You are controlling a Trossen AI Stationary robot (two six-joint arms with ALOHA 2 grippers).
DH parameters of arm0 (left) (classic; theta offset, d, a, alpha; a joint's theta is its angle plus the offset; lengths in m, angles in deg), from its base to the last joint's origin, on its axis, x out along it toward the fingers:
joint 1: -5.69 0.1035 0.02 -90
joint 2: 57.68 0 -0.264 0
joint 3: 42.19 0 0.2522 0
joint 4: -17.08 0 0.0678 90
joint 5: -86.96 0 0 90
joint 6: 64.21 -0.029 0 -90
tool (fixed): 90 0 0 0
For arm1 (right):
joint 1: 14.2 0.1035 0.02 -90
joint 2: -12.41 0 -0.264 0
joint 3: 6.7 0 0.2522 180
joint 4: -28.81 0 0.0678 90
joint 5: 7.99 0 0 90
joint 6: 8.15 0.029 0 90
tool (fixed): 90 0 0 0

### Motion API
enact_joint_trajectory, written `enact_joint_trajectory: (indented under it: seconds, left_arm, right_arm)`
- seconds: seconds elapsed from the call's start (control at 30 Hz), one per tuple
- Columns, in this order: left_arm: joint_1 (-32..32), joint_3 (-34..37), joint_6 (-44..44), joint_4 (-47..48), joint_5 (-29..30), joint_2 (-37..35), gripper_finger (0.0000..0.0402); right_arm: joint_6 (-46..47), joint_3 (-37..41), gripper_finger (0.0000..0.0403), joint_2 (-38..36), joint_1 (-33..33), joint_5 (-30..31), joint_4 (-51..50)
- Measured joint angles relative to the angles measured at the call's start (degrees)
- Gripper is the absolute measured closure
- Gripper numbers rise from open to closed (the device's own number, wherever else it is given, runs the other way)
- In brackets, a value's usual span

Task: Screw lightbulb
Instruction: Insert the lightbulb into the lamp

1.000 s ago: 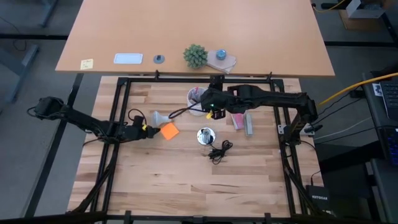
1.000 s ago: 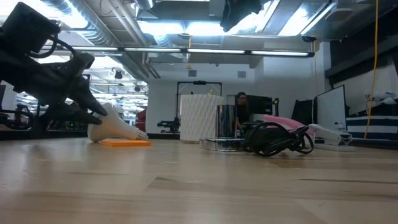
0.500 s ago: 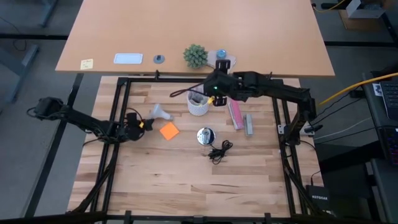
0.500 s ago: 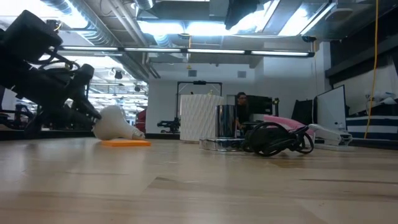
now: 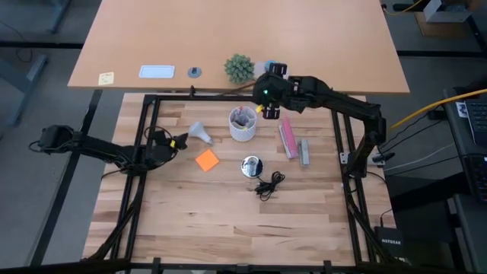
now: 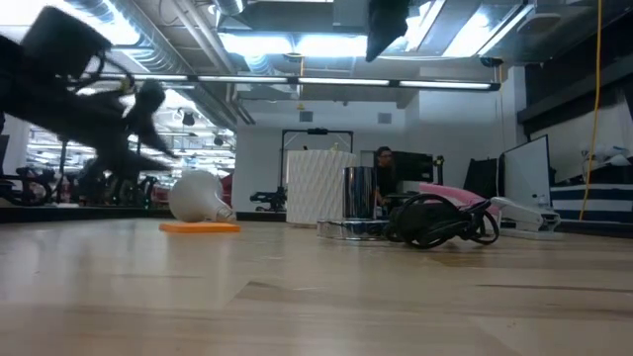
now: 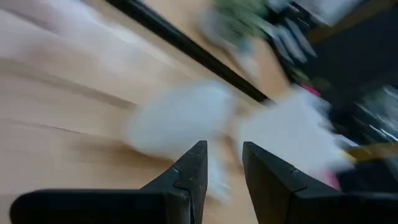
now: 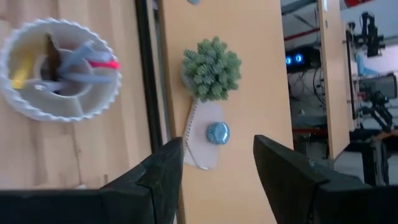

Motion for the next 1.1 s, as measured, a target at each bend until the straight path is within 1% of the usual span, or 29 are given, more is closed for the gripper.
enact_joint_trajectory:
  seconds: [0.03, 0.1, 0.2, 0.3, 0.43, 0.67, 0.83, 0.97, 1.1]
  left_arm:
    - [-0.54, 0.0, -1.9, -2.74, -1.67, 0.0, 0.0309]
    - [-1.8, -0.11, -3.4, -6.5, -2.94, 0.0, 0.0309]
    - [-3.29, -1.28, -3.22, -6.7, -3.01, 0.23, 0.0309]
    - [-4.73, -3.63, -2.13, -6.61, -3.03, 2.76, 0.0309]
    - [-5.75, -9.21, -0.81, -6.72, -3.03, 10.77, 0.0309]
    - [-4.22, -19.88, 2.69, -6.66, -2.23, 29.62, 0.0309]
    - [-2.09, -25.22, 9.03, -6.7, -1.97, 39.66, 0.0309]
    - [0.12, -27.64, 12.61, -6.63, -1.76, 44.02, 0.0309]
    - [1.79, -27.96, 8.51, -6.83, -1.74, 44.34, 0.0309]
  right_arm:
    - [0.0, 0.0, 0.0203, 0.0, -0.78, -0.02, 0.0]
    - [-0.02, 0.02, 0.0203, 0.0, -2.37, -0.02, 0.0]
    - [-0.02, 0.02, 0.0203, 0.0, -4.7, -0.02, 0.0]
    - [-0.02, 0.02, 0.0203, 0.0, -6.95, -0.04, -0.1]
    - [-0.02, 0.02, 0.0203, 0.0, -9.89, -0.33, -0.53]
    - [0.04, 0.04, 0.0203, 0.0, -13.6, -4.17, -1.73]
    - [0.03, 0.04, 0.0203, 0.0, -15.36, -6.13, -3.86]
    - [-2.84, 0.04, 0.0203, 0.0, -17.8, -7.79, -3.85]
    - [-4.13, 0.04, 0.0203, 0.0, -20.93, -11.56, -3.7]
